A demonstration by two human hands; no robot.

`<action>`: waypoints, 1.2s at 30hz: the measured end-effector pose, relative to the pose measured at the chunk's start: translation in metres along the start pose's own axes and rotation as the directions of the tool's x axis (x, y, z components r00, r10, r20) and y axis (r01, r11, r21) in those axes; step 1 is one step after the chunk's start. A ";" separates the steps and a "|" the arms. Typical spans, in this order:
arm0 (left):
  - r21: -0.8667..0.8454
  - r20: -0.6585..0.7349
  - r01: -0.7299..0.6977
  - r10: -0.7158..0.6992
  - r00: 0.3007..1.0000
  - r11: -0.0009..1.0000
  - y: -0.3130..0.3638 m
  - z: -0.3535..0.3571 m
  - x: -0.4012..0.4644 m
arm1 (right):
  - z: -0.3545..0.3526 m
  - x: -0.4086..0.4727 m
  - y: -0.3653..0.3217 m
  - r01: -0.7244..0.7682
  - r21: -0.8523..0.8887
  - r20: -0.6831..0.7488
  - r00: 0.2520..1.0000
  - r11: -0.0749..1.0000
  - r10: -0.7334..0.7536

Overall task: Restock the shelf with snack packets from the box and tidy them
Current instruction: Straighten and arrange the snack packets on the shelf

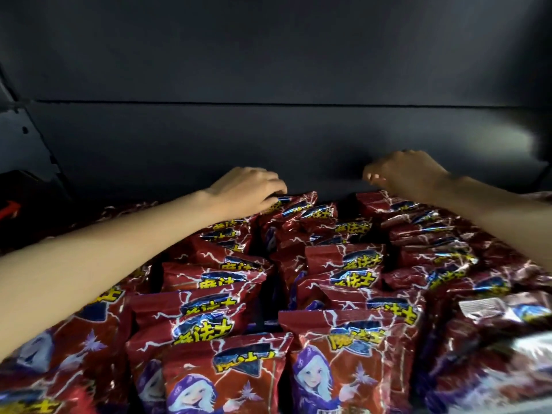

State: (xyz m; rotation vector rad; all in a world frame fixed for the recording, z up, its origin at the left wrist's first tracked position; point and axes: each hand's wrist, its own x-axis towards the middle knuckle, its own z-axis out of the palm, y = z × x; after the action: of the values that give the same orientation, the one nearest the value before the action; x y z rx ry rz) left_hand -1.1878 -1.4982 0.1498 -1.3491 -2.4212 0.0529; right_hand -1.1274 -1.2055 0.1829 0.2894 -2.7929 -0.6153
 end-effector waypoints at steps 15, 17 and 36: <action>0.009 0.066 -0.023 0.023 0.998 1.000 0.024 0.029 0.027 | 0.040 0.000 0.004 0.089 -0.096 0.075 0.994 0.991 -0.082; -0.030 0.108 -0.006 0.009 0.994 1.000 0.028 0.031 0.024 | 0.039 -0.001 0.000 0.062 -0.108 0.064 0.996 0.992 -0.055; -0.380 0.202 -0.085 0.172 0.964 0.921 0.036 0.026 0.011 | 0.019 0.028 -0.062 0.106 0.028 -0.050 0.993 0.994 -0.104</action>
State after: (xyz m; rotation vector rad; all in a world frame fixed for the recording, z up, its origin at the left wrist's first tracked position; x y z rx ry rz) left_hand -1.1725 -1.4659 0.1211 -1.7555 -2.6234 -0.2365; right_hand -1.1510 -1.2601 0.1456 0.4540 -2.7569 -0.5808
